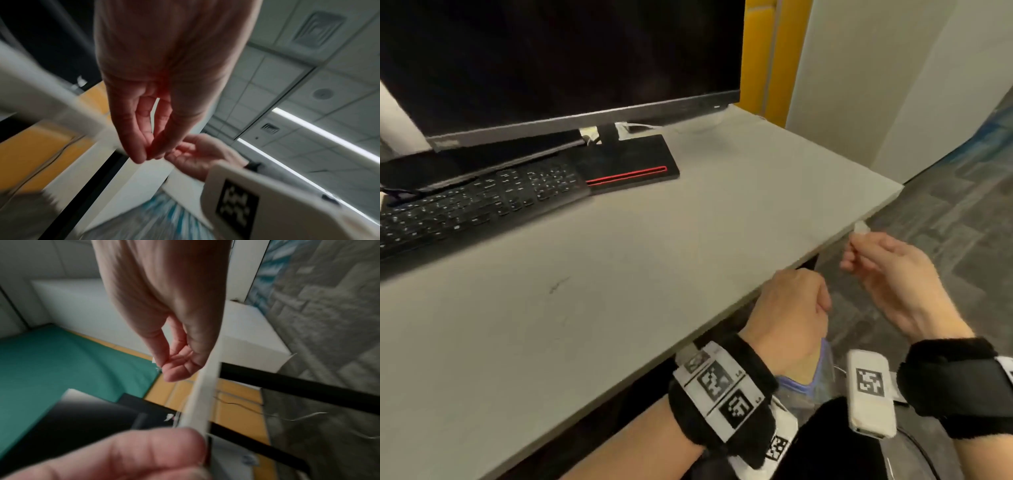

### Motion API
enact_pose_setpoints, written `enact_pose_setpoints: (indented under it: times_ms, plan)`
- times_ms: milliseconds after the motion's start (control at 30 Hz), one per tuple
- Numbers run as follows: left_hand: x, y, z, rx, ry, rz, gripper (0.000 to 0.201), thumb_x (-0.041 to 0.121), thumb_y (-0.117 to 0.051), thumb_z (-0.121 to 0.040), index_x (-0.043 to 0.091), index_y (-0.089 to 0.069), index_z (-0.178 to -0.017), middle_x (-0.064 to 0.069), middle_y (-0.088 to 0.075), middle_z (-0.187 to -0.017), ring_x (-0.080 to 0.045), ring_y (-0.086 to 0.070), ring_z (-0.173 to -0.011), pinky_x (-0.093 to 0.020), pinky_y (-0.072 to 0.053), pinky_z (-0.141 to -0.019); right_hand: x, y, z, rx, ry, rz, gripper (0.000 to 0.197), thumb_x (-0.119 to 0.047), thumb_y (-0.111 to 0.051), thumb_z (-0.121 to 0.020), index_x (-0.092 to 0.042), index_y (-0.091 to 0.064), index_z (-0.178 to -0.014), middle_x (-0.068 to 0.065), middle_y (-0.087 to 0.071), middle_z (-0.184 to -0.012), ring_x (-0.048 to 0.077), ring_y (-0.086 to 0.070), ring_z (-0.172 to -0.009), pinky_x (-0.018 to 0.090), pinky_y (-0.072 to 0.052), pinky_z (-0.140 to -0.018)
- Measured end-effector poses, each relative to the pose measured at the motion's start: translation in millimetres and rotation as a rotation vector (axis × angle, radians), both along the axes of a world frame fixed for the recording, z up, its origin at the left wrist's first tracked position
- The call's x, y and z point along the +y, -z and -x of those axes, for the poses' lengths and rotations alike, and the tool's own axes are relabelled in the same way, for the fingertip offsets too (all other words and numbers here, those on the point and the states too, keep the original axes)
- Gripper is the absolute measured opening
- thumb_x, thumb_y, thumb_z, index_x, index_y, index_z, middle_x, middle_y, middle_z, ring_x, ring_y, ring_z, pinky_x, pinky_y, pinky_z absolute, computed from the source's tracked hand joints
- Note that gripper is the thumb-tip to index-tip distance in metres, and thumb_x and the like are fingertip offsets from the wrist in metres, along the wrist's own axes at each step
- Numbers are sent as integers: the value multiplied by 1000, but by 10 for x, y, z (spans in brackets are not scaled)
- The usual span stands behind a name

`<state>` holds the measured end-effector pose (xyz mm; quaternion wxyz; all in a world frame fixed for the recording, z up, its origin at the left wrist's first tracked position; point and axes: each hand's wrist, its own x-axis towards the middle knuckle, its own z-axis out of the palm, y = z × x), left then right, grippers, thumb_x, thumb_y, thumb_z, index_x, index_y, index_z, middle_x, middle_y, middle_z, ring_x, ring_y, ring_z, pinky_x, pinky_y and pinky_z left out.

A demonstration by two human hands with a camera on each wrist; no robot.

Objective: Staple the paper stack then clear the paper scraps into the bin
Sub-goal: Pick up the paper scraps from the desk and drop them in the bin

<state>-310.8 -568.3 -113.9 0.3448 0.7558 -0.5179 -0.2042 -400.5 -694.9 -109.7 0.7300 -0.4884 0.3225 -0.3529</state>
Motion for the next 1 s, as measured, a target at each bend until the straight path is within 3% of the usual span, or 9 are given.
enact_pose_setpoints:
  times_ms: [200,400,500,567,633,800,867,933,1000]
  plan:
    - [-507,1486,-72,133,-23,-428,21,4,-55,-88,5,-72,-101,-13,-70,-113,-27,-65,-107,-32,-53,-95,-343,1531,-16,294,106,-211,20,-5,-52,-93,-6,-57,-74,1,-58,-52,6,-57,-45,13,-53,-49]
    - [-1076,2549,-401,289,-120,-575,21,3,-58,-88,-1,-74,-101,-14,-72,-111,-26,-66,-108,-33,-51,-99,-776,2974,-364,665,92,-283,28,-4,-52,-93,-8,-52,-66,7,-49,-61,17,-48,-54,17,-49,-43]
    - [-1247,2993,-450,320,-167,-592,24,1,-56,-88,3,-75,-102,-11,-71,-115,-26,-64,-111,-33,-50,-99,-860,3539,-414,793,37,-311,30,-11,-56,-92,-8,-54,-62,8,-52,-59,20,-50,-53,34,-54,-62]
    - [-1317,3243,-443,311,-211,-601,24,1,-55,-88,5,-75,-101,-10,-72,-114,-25,-64,-110,-30,-50,-97,-869,3817,-402,922,-55,-276,29,-19,-57,-91,-5,-58,-65,8,-56,-59,21,-55,-53,36,-54,-71]
    - [-1359,3465,-403,277,-241,-614,22,6,-57,-89,8,-75,-101,-8,-73,-112,-24,-66,-108,-28,-51,-93,-882,4015,-361,1012,-128,-243,27,-21,-56,-91,-4,-60,-70,11,-60,-64,26,-60,-58,33,-54,-65]
    - [-1486,3883,-356,225,-283,-669,20,9,-60,-86,13,-76,-95,-6,-75,-105,-22,-67,-104,-27,-51,-89,-983,4379,-265,1127,-265,-154,24,-21,-61,-88,-14,-60,-65,12,-62,-85,33,-65,-92,40,-53,-85]
    - [-1577,3994,-359,224,-295,-681,20,9,-60,-84,15,-77,-94,-5,-76,-102,-22,-67,-102,-25,-50,-87,-1026,4428,-275,1178,-312,-91,13,-16,-57,-90,-9,-67,-87,12,-64,-96,30,-61,-99,34,-46,-83]
    - [-1668,4096,-354,220,-308,-684,21,8,-59,-83,16,-77,-91,-5,-76,-99,-22,-68,-100,-24,-50,-84,-1034,4484,-278,1269,-360,0,25,-11,-49,-91,-4,-61,-112,17,-64,-114,33,-58,-108,33,-44,-83]
    - [-1758,4181,-340,215,-301,-700,23,7,-58,-83,18,-77,-89,-3,-77,-97,-21,-68,-98,-23,-50,-83,-1016,4522,-281,1309,-354,35,29,-7,-46,-91,-1,-56,-117,21,-61,-118,37,-57,-109,36,-44,-83]
